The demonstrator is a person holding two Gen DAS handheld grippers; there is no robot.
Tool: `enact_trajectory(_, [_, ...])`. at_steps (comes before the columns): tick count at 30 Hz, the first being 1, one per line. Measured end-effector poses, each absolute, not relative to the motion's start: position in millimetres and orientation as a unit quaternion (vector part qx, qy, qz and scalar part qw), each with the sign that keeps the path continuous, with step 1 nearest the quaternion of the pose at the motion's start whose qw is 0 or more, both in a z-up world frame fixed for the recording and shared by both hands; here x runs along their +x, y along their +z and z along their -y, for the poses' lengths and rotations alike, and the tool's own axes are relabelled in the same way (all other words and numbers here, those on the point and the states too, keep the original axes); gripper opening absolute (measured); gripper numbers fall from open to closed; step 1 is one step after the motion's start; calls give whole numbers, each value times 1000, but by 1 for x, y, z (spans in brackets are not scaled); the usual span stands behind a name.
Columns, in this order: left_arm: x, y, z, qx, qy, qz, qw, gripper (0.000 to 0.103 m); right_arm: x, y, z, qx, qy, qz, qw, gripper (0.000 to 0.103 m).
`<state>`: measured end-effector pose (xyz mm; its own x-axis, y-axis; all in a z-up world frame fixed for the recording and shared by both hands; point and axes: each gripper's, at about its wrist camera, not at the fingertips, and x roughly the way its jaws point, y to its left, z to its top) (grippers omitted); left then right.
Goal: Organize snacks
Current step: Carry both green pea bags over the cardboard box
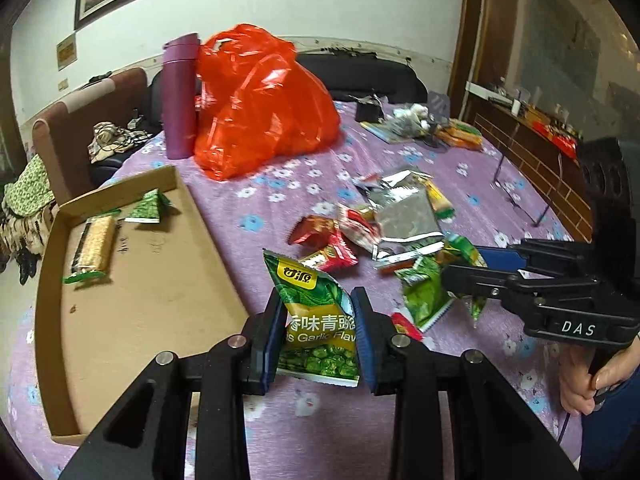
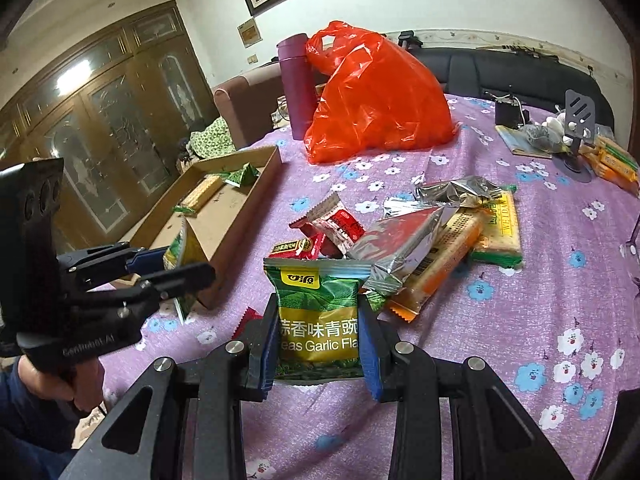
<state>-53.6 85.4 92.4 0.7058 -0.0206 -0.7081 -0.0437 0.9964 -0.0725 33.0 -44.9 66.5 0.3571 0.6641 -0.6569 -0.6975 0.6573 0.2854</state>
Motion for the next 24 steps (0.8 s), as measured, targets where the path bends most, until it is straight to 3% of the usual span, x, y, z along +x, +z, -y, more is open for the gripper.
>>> enact_trajectory(11, [-68, 91, -166, -101, 61, -372, 921, 32, 27, 85, 2, 23, 437, -421, 794, 38])
enact_trajectory(24, [-74, 71, -245, -147, 122, -378, 906, 32, 35, 86, -138, 12, 467, -464, 752, 39])
